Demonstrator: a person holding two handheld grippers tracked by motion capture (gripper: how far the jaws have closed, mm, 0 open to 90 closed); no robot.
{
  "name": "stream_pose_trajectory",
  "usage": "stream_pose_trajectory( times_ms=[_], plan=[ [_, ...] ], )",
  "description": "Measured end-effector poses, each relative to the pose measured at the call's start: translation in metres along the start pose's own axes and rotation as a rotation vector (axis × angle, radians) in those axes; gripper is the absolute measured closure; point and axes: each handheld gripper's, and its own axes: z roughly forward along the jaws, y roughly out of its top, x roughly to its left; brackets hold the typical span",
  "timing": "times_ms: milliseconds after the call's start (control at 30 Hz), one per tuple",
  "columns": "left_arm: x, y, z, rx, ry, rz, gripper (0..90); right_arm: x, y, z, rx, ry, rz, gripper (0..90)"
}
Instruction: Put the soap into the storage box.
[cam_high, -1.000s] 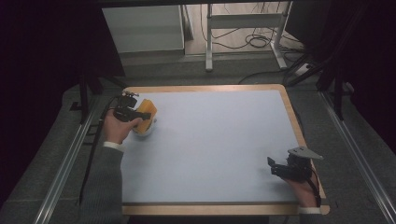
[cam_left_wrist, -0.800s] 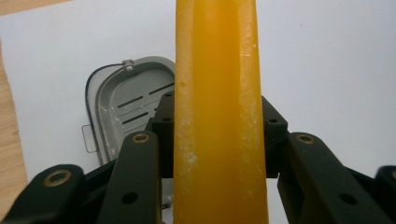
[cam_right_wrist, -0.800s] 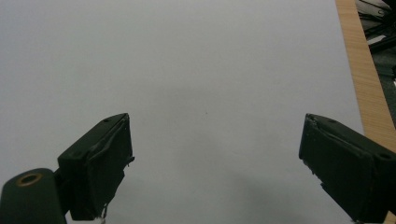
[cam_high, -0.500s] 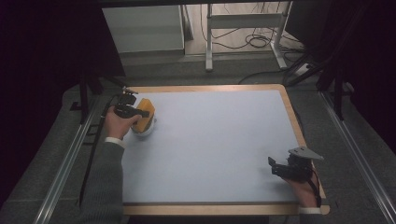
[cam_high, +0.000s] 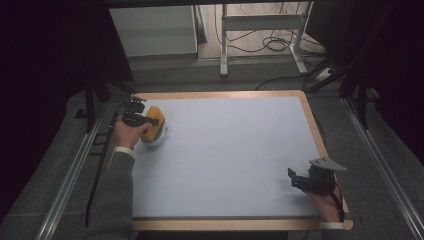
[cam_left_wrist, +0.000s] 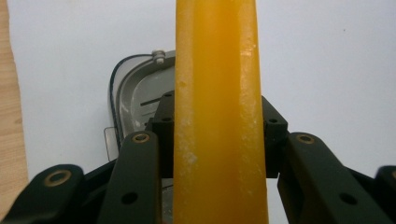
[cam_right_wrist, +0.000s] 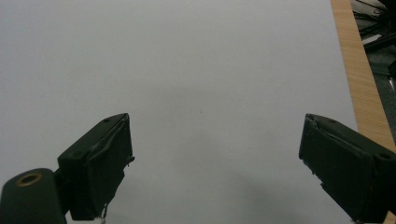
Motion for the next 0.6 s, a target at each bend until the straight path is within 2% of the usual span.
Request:
stream_pose_trajectory(
  times_ms=[100,133,233,367,600],
  plan=[
    [0.001,-0.001,0.001,0.003,0.005,-0.003,60.8,0.0,0.0,0.0,0.002,-0.001,-0.002,9.6],
    [0.002,-0.003,0.001,-0.001,0.002,-0.017,60.8,0.0,0.0,0.0,0.002,0.0,-0.003,9.6],
    [0.003,-0.003,0.001,-0.006,0.003,-0.02,60.8,0.001,0.0,0.001,0.003,-0.001,-0.005,9.5],
    [0.006,-0.003,0.001,-0.014,0.014,-0.047,60.8,0.0,0.0,0.001,0.004,-0.001,-0.003,9.6],
    [0.011,-0.002,0.006,-0.004,0.017,-0.074,60.8,0.0,-0.001,0.002,0.007,-0.002,-0.002,9.6]
  ],
)
